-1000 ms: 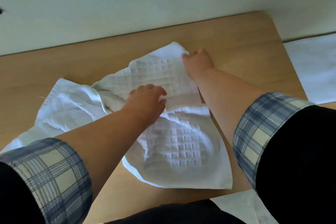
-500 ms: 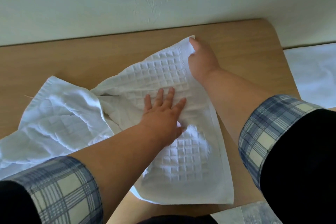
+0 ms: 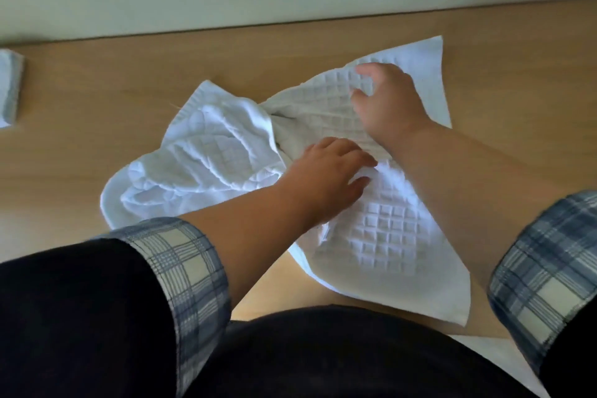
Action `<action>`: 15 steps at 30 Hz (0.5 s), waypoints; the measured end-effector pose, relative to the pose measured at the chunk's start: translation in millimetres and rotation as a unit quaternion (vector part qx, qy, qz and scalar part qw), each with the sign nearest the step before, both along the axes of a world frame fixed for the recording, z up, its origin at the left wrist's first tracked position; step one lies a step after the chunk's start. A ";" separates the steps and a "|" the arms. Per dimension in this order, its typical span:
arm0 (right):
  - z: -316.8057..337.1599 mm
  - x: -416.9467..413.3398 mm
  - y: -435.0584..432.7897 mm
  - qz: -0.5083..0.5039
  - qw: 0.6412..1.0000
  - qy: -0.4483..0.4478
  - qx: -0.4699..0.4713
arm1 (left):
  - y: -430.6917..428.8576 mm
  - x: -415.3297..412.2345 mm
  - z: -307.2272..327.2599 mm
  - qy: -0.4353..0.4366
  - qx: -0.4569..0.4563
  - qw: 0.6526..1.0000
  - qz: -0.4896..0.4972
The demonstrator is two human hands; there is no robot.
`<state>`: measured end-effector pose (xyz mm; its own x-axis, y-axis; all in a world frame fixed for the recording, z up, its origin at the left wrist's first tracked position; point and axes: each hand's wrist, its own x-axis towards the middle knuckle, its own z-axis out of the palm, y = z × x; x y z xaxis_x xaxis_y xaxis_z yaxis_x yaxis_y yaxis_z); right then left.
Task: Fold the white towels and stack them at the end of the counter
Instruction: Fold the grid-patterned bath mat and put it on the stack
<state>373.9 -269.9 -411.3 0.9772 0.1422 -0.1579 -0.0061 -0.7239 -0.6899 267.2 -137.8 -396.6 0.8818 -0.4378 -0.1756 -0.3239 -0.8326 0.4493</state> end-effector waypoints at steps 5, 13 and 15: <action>9.6 -32.4 70.0 0.087 0.992 0.070 0.067 | 85.0 -56.1 17.5 0.022 -0.038 0.984 0.171; 15.3 -5.9 205.2 0.139 0.983 0.101 -0.062 | 222.2 -81.2 -6.5 0.128 -0.171 0.752 0.623; 10.6 4.1 230.9 0.127 0.972 0.134 -0.144 | 260.7 -78.6 -15.2 0.159 -0.128 0.745 0.635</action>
